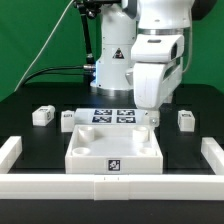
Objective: Assemble one leg
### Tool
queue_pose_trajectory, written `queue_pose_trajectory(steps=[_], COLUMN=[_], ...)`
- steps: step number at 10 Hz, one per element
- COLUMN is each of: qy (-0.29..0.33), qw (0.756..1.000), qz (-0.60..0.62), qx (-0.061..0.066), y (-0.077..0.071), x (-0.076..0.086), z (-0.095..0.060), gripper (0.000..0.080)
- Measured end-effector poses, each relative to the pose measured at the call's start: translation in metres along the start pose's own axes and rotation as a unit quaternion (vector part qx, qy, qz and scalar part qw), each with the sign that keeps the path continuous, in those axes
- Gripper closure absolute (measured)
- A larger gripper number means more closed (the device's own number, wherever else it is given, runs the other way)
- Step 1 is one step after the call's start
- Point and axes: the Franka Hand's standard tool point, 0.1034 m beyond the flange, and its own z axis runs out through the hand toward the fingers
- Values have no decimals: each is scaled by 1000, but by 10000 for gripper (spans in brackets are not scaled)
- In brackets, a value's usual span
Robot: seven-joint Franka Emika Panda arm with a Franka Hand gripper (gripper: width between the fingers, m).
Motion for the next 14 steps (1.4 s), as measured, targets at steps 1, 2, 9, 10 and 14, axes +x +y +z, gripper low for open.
queue_pose_trajectory(steps=[1, 2, 9, 10, 14], qy=[-7, -16, -10, -8, -11], qw=[1000, 999, 992, 989, 988], qz=[-30, -42, -127, -150, -152], qx=[-2, -2, -4, -7, 3], y=[3, 5, -9, -11, -15], x=[-8, -11, -39, -47, -75], z=[0, -1, 16, 19, 30], gripper=[150, 150, 150, 150, 150])
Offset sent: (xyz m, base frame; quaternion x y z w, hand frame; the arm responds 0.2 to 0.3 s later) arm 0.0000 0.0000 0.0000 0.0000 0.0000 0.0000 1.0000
